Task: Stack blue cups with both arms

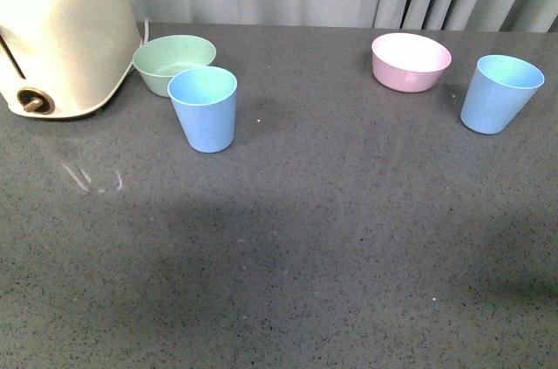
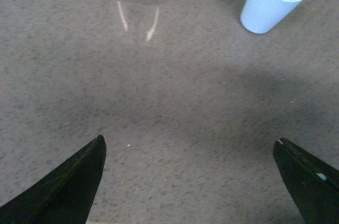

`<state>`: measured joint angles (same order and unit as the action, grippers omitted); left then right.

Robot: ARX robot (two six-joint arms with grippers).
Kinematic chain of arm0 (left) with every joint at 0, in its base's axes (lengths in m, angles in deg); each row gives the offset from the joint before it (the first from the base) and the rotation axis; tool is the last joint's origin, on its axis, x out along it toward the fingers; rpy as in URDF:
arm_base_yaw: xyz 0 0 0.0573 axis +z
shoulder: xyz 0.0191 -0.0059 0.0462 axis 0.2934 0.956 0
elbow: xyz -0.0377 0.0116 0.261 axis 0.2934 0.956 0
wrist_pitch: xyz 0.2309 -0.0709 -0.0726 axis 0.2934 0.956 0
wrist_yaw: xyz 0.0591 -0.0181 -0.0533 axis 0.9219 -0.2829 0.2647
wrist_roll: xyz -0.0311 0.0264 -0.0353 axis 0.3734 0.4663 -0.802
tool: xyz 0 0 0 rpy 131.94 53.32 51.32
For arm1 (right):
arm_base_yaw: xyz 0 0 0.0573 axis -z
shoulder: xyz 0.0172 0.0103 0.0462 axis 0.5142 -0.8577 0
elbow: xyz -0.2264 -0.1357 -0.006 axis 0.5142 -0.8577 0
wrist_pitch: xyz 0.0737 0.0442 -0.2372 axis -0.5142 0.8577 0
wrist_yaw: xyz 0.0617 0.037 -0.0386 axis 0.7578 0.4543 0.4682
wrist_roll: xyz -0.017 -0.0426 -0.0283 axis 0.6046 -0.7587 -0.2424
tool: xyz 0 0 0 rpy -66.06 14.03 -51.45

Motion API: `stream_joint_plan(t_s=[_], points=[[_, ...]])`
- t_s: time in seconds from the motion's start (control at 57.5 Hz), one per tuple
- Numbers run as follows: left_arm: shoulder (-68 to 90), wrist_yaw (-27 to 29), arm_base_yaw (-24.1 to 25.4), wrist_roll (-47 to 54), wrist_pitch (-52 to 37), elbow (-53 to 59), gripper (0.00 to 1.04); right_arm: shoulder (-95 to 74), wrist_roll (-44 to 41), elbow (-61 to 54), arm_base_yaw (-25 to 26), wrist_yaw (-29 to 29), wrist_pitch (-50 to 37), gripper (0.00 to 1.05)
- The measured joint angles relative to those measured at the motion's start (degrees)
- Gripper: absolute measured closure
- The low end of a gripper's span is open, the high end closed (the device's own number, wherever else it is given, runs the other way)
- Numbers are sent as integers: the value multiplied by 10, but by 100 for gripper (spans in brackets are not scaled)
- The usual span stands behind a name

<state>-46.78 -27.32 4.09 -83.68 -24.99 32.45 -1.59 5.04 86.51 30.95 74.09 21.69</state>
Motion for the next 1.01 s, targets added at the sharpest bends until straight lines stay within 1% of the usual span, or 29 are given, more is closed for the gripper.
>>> stream_joint_plan(t_s=[0.122,0.191,0.261,0.33,0.452,0.574,0.87,1.009], points=[[110,-7,-6,-14,-73,-45,9,0,0,0,0,0,0,9],[212,-18,-3,-24,-122,-90,9,0,0,0,0,0,0,9],[278,-33,-2,-38,-138,-122,9,0,0,0,0,0,0,9],[367,-32,-6,-54,-151,-172,9,0,0,0,0,0,0,9],[496,-30,-16,-90,-159,-260,9,0,0,0,0,0,0,9],[574,-17,-25,-128,-148,-327,9,0,0,0,0,0,0,9],[655,4,-50,-176,-113,-439,9,0,0,0,0,0,0,9],[679,16,-56,-181,-104,-464,9,0,0,0,0,0,0,9]])
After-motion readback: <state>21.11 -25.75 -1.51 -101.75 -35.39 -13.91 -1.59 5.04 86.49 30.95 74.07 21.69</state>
